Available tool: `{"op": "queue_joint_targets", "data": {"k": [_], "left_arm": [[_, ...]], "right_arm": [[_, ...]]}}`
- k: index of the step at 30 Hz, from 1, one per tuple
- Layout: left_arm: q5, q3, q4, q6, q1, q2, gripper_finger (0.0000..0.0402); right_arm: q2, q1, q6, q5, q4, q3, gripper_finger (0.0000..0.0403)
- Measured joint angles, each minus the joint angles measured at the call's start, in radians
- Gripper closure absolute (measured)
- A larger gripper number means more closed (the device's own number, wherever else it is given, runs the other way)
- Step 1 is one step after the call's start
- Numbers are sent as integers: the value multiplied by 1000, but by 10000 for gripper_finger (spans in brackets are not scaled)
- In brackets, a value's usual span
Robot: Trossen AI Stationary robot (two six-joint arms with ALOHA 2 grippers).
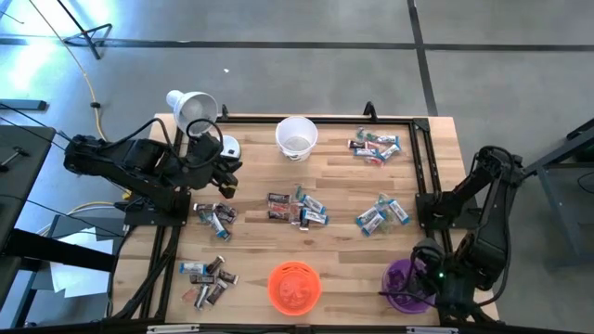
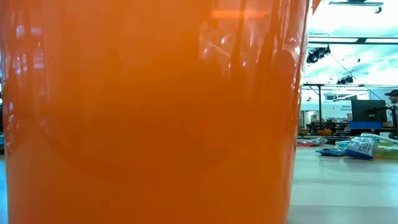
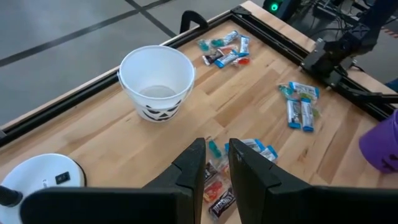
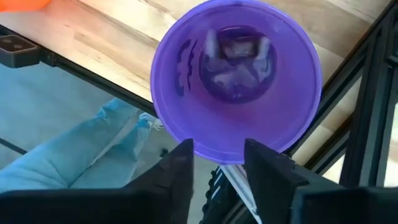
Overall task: Organize candy in baskets
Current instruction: Put the orange gummy into the white bucket
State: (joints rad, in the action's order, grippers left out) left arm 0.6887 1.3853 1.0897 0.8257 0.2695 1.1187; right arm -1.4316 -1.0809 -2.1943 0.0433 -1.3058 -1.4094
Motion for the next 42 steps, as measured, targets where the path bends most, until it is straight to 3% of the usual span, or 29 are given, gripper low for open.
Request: {"op": "queue_joint_targets", "data": {"k": [3,12,17,28,32,42], "left_arm": [[6,0,1,-8,0,0,346],[22,0,9,-14,-16,0,346],[51,0,12,-74,-43,0,346],[75,0,15,-241,-201,-48,346],[75,0,13,-303,-266,-80,346],[39,0,13,-441,-395,-152,346]], "right_arm": [[18,16,-1,30,-58,1,258],[185,151,86,343,-275,1,259],[250,338,320,427,-267,65,259],[289,834,950,390,-251,289,259],[287,1010,1206,339,-104,332,259],[284,1473,1410,53,147,456,259]]}}
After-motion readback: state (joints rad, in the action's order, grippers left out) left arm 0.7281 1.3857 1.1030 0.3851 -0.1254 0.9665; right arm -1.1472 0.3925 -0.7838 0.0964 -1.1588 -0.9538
